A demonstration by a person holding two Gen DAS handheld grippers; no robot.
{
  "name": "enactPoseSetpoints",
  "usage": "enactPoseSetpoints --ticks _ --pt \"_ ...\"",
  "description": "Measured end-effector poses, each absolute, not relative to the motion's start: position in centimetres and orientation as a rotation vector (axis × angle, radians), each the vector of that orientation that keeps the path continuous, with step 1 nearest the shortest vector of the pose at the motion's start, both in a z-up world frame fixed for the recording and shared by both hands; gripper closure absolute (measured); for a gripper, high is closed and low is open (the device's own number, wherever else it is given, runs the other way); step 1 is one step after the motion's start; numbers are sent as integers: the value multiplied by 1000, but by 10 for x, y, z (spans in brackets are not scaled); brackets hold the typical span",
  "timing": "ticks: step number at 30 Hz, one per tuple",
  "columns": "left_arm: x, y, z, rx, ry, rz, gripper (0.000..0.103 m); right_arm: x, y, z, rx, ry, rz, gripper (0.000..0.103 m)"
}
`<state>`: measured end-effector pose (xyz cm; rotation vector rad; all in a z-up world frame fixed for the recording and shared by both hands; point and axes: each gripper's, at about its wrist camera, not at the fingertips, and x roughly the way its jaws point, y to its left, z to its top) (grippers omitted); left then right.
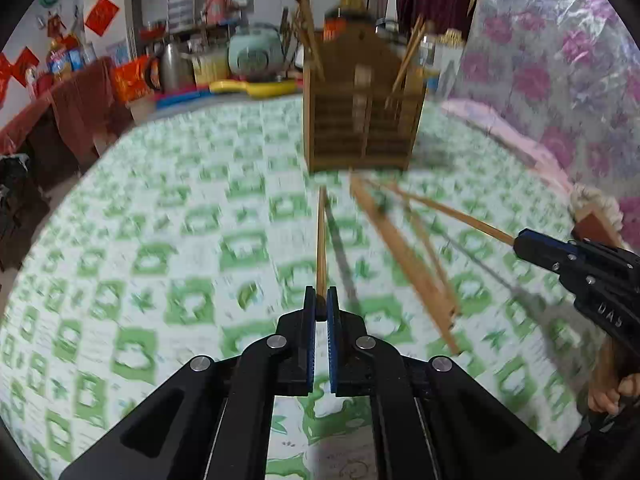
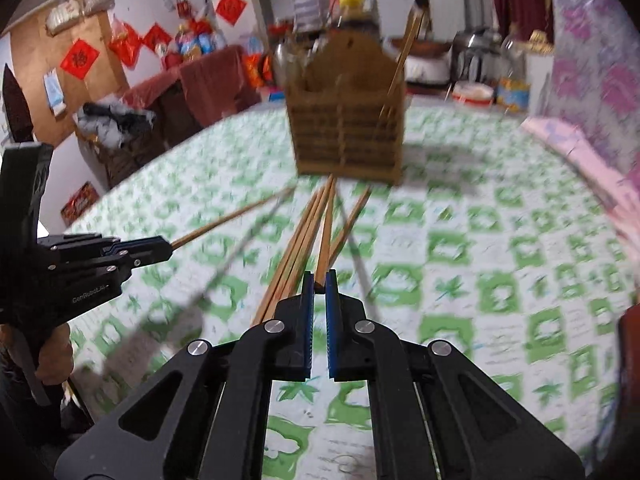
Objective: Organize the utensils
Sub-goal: 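Lift the chopstick with the left gripper and carry it over the holder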
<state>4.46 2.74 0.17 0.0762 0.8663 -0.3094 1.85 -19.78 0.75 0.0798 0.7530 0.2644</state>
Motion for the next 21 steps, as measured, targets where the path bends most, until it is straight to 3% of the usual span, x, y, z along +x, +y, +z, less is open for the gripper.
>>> enactPoseSetpoints --ticks 10,21 --pt "60 4 91 107 718 -357 97 38 -227 87 151 585 231 97" --pt "132 -31 175 72 611 -361 97 93 -221 158 151 465 213 97"
